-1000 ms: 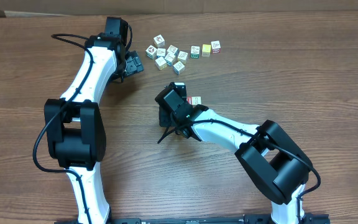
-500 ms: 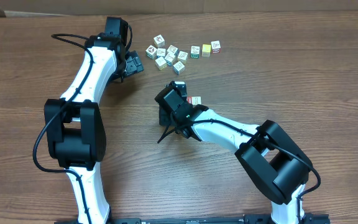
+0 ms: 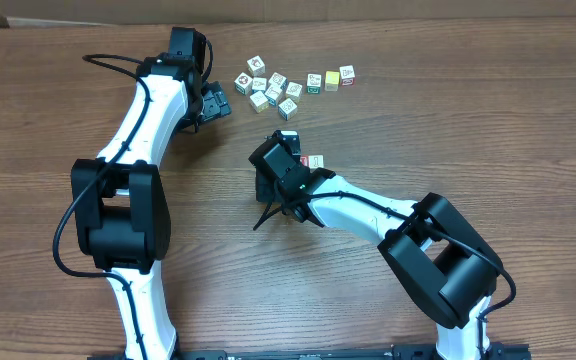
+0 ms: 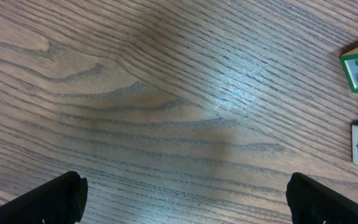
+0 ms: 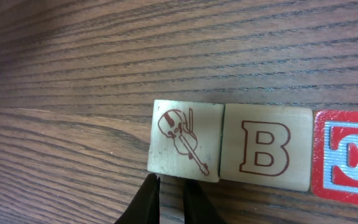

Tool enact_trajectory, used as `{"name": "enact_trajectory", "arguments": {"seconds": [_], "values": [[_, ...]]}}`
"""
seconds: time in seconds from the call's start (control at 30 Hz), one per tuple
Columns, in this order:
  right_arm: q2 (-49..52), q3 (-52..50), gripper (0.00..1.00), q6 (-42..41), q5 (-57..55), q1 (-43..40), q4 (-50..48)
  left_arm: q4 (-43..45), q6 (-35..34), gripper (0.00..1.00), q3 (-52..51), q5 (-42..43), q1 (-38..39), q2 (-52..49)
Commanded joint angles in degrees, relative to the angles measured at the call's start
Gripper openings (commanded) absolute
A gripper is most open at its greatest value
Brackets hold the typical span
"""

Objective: Form a horizontal line

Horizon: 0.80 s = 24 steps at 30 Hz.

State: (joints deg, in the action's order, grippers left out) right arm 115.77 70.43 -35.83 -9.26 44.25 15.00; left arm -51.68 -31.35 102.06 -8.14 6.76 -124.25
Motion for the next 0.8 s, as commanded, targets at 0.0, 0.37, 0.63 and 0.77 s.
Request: {"name": "enact_trajectory", "arguments": {"seconds": [0.0,0.37,0.63,0.77], "values": [[-0.76,-0.85,0.11,-0.15,-0.39,-0.31,-0.44,-0.11,0.5,1.0,1.11,0.26,0.76,-0.13],[-0.76,-0.85,0.11,-0.17,-1.66,-0.35,-0.46,-0.11,0.5,1.0,1.11,0.26,0.76,-0.13],[-0.76,-0.85,0.11,-0.17,-1.64,-0.35,-1.01,-0.11,0.5,1.0,1.14,0.26,0.76,-0.13],[-0.76,-0.85,0.11,-0.17,-1.64,-0.35,-1.01,-0.11,0.5,1.0,1.11,0.26,0.76,-0.13]]}}
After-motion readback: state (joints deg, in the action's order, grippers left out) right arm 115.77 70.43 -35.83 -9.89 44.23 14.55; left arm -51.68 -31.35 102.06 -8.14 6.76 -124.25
